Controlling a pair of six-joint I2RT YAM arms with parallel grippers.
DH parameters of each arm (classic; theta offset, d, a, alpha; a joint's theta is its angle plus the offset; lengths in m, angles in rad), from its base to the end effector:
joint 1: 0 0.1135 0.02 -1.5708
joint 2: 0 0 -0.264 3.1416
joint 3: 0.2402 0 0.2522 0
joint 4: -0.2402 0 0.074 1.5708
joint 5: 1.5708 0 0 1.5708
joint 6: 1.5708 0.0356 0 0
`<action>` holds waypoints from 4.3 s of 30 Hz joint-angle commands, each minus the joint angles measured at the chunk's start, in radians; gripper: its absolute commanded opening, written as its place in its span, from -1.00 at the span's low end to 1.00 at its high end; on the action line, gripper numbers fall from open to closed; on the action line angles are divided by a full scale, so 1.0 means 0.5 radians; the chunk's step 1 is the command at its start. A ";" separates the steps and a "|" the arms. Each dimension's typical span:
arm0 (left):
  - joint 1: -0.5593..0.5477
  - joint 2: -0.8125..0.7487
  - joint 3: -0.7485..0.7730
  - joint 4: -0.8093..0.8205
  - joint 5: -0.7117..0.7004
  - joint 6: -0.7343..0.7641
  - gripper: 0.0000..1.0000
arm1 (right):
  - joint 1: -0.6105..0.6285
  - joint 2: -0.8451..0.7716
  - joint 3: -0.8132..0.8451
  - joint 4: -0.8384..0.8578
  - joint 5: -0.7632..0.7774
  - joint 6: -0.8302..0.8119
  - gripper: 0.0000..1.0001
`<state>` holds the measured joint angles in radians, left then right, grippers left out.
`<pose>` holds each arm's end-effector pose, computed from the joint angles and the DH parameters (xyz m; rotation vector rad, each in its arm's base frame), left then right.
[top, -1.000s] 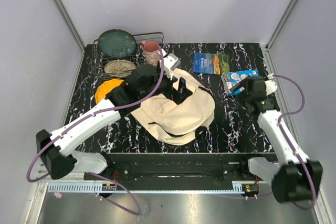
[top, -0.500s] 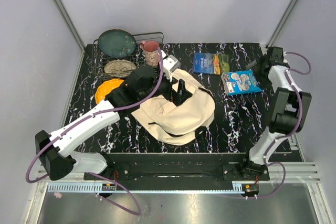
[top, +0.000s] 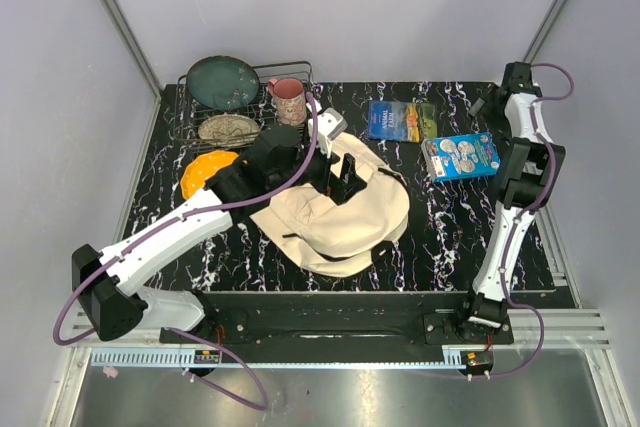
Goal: Pack the student bag
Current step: Move the book to the center of the board, then pick up the book from the center of the board.
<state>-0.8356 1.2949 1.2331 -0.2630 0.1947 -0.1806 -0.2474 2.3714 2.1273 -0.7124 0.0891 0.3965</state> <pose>0.1958 -0.2268 0.3775 0.7691 1.8316 -0.8618 0.5080 -0.1316 0.2069 0.8319 2.3814 -0.0526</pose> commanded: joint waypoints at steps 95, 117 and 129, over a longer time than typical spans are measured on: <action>0.030 2.635 1.878 0.642 1.537 -0.807 -0.26 | -0.030 -1.831 -3.212 1.630 -0.859 1.042 0.64; 0.039 2.473 1.817 0.866 1.405 -1.044 -1.00 | -0.033 -1.947 -3.205 1.554 -0.856 0.971 0.74; 0.146 2.068 1.624 1.152 1.369 -1.194 -1.00 | -0.060 -2.545 -3.264 1.474 -1.000 1.042 0.94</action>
<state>-0.7719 2.5072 2.0396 0.1257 0.8631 -0.7208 -0.2806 1.2167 0.4999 0.0311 -0.3244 0.8963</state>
